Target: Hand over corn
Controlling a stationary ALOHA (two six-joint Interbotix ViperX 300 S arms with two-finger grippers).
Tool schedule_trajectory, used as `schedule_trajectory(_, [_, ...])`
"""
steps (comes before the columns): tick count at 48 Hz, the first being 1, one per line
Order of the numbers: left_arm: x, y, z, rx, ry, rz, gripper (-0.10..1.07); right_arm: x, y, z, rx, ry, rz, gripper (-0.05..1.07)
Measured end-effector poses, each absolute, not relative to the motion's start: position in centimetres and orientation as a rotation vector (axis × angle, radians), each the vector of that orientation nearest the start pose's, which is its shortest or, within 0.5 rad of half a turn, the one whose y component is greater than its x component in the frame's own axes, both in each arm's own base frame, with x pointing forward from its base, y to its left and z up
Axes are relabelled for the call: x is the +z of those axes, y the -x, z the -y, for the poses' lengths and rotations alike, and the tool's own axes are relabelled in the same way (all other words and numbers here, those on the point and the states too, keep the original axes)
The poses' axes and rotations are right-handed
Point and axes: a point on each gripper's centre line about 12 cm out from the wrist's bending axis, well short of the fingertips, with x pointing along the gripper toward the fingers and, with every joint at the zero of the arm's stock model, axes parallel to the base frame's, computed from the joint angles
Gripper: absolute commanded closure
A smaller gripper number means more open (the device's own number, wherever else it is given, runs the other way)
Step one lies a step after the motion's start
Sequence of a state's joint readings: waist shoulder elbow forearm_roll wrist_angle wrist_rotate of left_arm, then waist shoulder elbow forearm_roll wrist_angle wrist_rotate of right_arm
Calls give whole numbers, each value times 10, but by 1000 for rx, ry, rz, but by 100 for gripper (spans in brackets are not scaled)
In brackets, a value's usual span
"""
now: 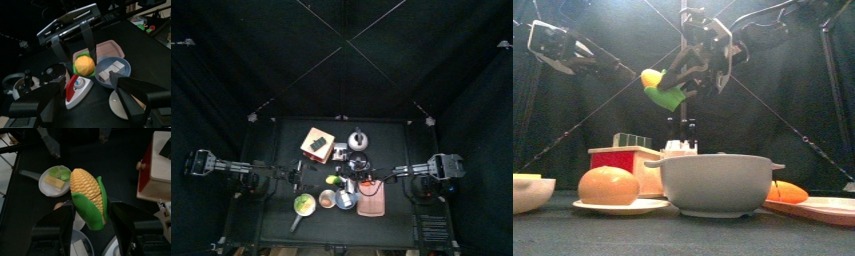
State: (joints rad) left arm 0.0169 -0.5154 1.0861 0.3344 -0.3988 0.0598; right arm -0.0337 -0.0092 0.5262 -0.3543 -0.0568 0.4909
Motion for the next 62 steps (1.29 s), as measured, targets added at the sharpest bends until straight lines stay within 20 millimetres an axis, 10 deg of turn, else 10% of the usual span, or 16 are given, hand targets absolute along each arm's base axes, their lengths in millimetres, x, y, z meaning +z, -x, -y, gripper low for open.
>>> schedule_trajectory(62, [220,-304,-4,-127,-361,-186,2,237,-443,18,-36,-178,-367,36])
